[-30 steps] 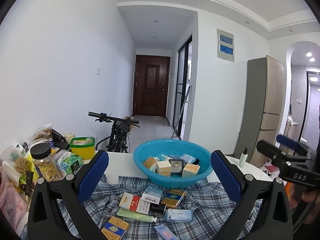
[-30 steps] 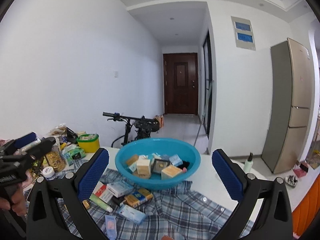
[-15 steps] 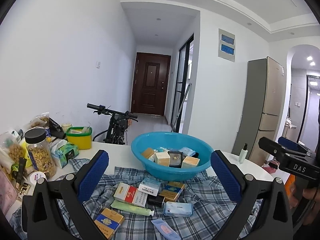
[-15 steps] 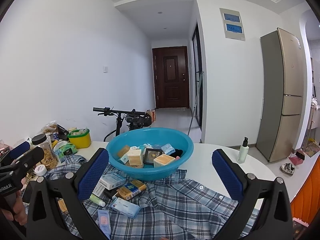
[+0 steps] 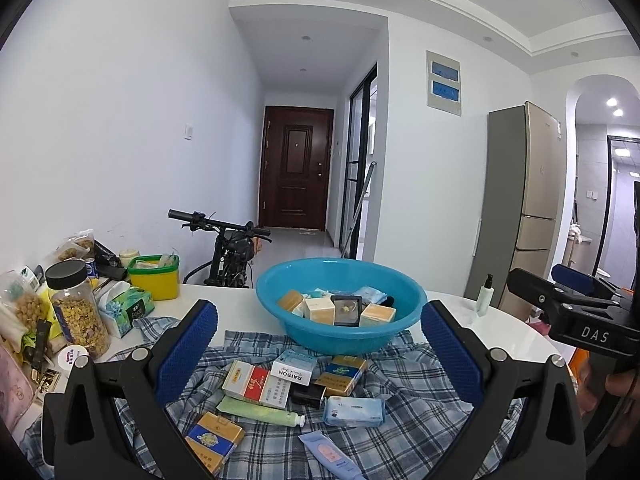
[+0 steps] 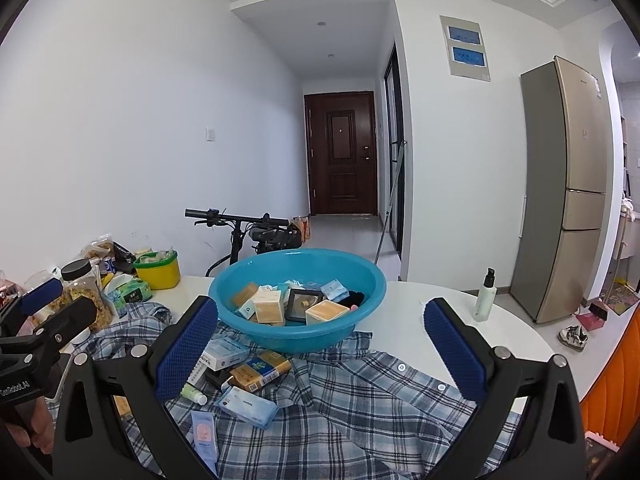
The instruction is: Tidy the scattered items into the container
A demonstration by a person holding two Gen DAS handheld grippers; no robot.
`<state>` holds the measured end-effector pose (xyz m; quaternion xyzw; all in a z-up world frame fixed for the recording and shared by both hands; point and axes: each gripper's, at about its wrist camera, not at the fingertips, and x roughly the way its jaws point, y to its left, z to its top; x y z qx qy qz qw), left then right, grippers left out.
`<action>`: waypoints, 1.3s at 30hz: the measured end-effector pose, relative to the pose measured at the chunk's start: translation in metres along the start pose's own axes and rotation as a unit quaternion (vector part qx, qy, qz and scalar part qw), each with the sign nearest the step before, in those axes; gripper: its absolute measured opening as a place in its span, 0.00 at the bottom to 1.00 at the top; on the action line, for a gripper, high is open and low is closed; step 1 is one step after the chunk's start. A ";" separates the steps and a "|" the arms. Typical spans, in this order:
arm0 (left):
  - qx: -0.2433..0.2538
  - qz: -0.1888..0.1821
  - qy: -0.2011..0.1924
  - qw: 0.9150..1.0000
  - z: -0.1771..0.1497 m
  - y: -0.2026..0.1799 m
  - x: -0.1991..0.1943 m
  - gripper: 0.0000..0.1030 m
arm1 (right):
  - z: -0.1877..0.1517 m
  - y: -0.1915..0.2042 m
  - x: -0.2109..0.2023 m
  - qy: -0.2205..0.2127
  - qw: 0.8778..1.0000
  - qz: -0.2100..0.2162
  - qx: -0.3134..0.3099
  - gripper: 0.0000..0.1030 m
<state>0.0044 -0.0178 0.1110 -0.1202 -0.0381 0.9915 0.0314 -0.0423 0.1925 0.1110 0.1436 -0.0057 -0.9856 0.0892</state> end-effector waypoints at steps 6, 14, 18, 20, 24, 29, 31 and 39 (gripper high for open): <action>0.005 0.004 0.002 1.000 -0.004 -0.001 0.002 1.00 | -0.003 0.001 0.000 0.000 1.000 0.001 -0.002 1.00; 0.009 0.010 0.009 1.000 -0.015 0.000 0.010 1.00 | -0.015 0.005 0.010 0.015 1.000 0.009 0.002 1.00; 0.008 0.016 0.022 1.000 -0.026 0.001 0.018 1.00 | -0.021 0.006 0.014 0.022 1.000 0.006 0.000 1.00; 0.010 0.014 0.034 0.999 -0.031 0.000 0.023 1.00 | -0.023 0.006 0.016 0.024 1.000 0.004 0.000 1.00; 0.014 0.014 0.055 0.998 -0.041 -0.003 0.032 1.00 | -0.031 0.005 0.022 0.037 0.999 0.001 0.001 1.00; 0.012 0.015 0.060 0.998 -0.052 -0.005 0.037 1.00 | -0.044 0.002 0.028 0.039 0.999 0.002 0.009 1.00; 0.017 0.017 0.052 0.998 -0.057 -0.005 0.039 1.00 | -0.049 0.002 0.028 0.025 1.000 -0.007 0.004 1.00; 0.011 0.019 0.043 0.999 -0.080 0.003 0.047 1.00 | -0.073 0.004 0.030 -0.018 1.000 -0.009 -0.007 1.00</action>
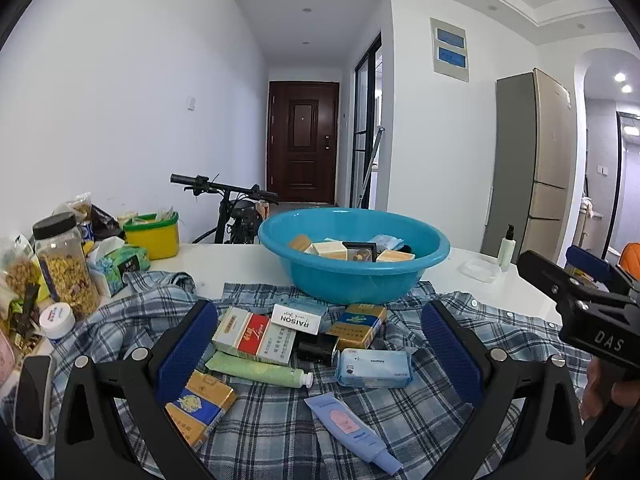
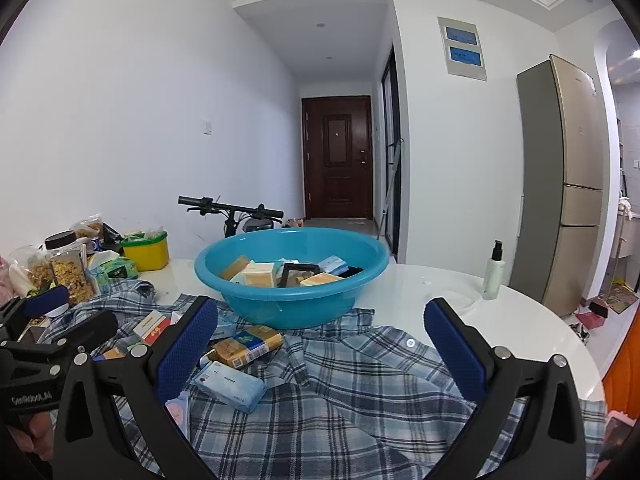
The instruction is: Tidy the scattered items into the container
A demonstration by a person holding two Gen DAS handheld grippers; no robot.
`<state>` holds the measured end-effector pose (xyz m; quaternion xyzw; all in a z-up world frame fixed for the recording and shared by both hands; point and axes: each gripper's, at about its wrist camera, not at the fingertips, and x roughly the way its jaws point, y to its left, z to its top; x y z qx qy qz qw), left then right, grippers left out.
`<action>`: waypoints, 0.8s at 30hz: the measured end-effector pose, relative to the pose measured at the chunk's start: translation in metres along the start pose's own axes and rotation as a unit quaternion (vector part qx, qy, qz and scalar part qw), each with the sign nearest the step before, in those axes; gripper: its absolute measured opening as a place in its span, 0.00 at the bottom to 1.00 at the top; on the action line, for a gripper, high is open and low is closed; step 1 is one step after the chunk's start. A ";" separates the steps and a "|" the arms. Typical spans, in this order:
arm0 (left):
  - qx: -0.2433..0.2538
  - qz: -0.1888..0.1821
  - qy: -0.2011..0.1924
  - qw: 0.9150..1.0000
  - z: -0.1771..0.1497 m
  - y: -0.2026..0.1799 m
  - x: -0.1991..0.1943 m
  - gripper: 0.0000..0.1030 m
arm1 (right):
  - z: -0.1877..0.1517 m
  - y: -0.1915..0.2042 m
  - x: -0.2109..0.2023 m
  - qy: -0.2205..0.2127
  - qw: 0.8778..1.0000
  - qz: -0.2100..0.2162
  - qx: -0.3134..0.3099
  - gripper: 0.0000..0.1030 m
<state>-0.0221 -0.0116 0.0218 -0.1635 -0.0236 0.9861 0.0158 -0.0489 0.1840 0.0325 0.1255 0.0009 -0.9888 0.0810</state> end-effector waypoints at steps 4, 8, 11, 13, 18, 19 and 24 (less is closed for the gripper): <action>-0.002 0.004 -0.013 1.000 -0.005 0.002 -0.001 1.00 | -0.008 0.003 0.001 -0.007 1.000 0.008 -0.004 1.00; -0.006 0.004 -0.029 1.000 -0.009 0.004 -0.004 1.00 | -0.017 0.008 -0.003 -0.032 0.999 0.013 -0.016 1.00; -0.004 0.005 -0.032 0.999 -0.012 0.004 -0.004 1.00 | -0.023 0.013 -0.005 -0.044 0.999 0.015 -0.028 1.00; -0.003 0.008 -0.033 0.999 -0.013 0.004 -0.004 1.00 | -0.026 0.016 -0.004 -0.047 0.998 0.014 -0.036 1.00; -0.007 0.015 -0.033 0.999 -0.018 0.006 0.001 1.00 | -0.032 0.015 -0.001 -0.051 0.998 0.019 -0.034 1.00; -0.009 0.014 -0.033 0.999 -0.020 0.007 0.002 1.00 | -0.033 0.014 0.000 -0.051 0.998 0.020 -0.032 1.00; -0.010 0.011 -0.041 0.999 -0.026 0.009 0.004 1.00 | -0.039 0.013 0.002 -0.053 0.998 0.018 -0.031 1.00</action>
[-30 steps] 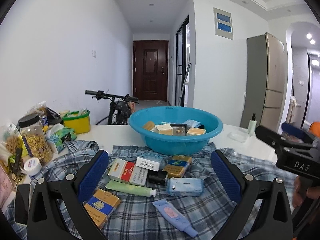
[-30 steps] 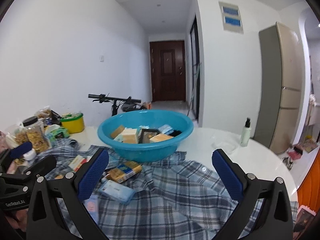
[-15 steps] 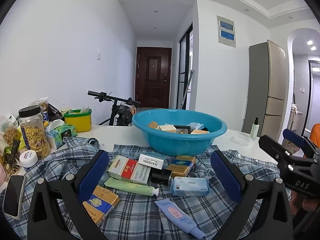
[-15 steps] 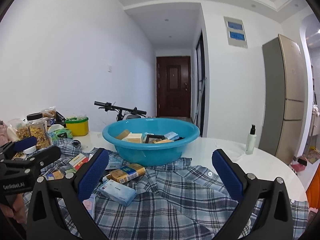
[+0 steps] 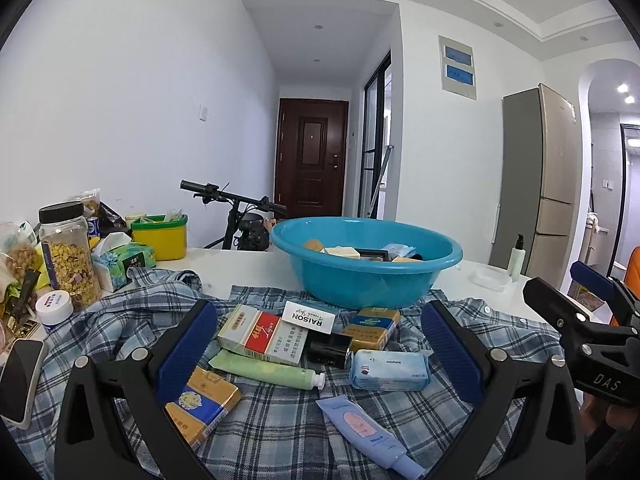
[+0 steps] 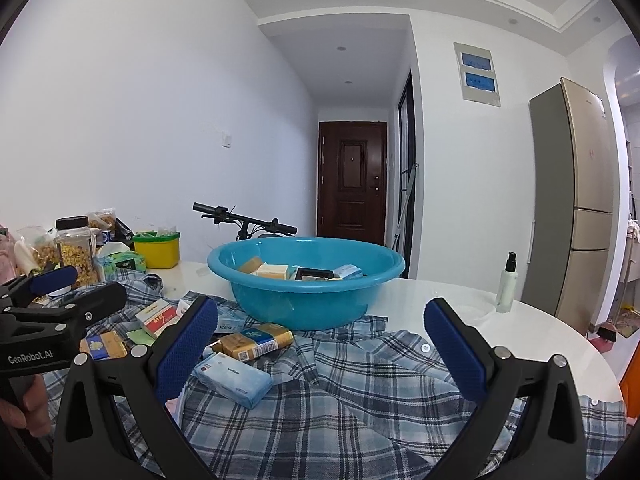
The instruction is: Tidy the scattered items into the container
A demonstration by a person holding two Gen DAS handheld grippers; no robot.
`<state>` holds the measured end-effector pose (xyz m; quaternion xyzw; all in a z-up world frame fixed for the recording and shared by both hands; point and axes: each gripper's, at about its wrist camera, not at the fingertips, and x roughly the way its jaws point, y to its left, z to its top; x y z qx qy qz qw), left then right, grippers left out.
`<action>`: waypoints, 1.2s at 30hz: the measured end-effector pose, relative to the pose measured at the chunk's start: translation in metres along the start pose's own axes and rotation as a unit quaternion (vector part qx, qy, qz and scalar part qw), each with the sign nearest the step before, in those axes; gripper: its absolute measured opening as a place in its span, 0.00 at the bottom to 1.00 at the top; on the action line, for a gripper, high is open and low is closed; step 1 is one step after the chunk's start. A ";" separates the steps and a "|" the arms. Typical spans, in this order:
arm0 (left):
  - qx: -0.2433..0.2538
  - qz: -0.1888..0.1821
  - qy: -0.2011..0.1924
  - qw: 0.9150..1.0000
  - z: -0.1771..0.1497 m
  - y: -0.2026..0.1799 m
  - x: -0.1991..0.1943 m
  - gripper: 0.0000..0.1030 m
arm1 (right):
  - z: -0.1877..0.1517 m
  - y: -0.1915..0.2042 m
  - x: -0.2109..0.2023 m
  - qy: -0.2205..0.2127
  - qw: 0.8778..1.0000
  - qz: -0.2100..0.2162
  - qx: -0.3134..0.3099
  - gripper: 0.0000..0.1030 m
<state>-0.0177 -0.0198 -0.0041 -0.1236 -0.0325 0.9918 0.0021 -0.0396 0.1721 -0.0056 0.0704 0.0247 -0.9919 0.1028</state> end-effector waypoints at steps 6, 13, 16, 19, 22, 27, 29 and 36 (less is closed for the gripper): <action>0.014 0.003 0.003 1.000 -0.008 -0.003 0.005 1.00 | -0.003 -0.001 0.003 0.005 1.000 0.004 0.003 1.00; 0.006 0.013 0.019 1.000 -0.011 0.001 0.011 1.00 | -0.006 -0.011 0.020 0.050 0.998 -0.008 0.024 1.00; 0.016 0.015 0.016 1.000 -0.011 -0.003 0.010 1.00 | -0.008 -0.015 0.027 0.073 0.997 -0.014 0.031 1.00; 0.019 0.013 0.021 1.000 -0.011 -0.004 0.013 1.00 | -0.008 -0.013 0.026 0.071 0.997 -0.015 0.024 1.00; 0.017 0.016 0.020 1.000 -0.011 -0.003 0.013 1.00 | -0.009 -0.009 0.028 0.078 0.997 -0.017 0.015 1.00; 0.016 0.017 0.020 1.000 -0.011 -0.003 0.012 1.00 | -0.009 -0.013 0.028 0.078 0.997 -0.016 0.023 1.00; 0.016 0.018 0.020 1.000 -0.011 -0.002 0.013 1.00 | -0.009 -0.013 0.030 0.081 0.996 -0.015 0.024 1.00; 0.016 0.017 0.020 1.000 -0.011 -0.002 0.012 1.00 | -0.010 -0.010 0.030 0.081 0.996 -0.015 0.022 1.00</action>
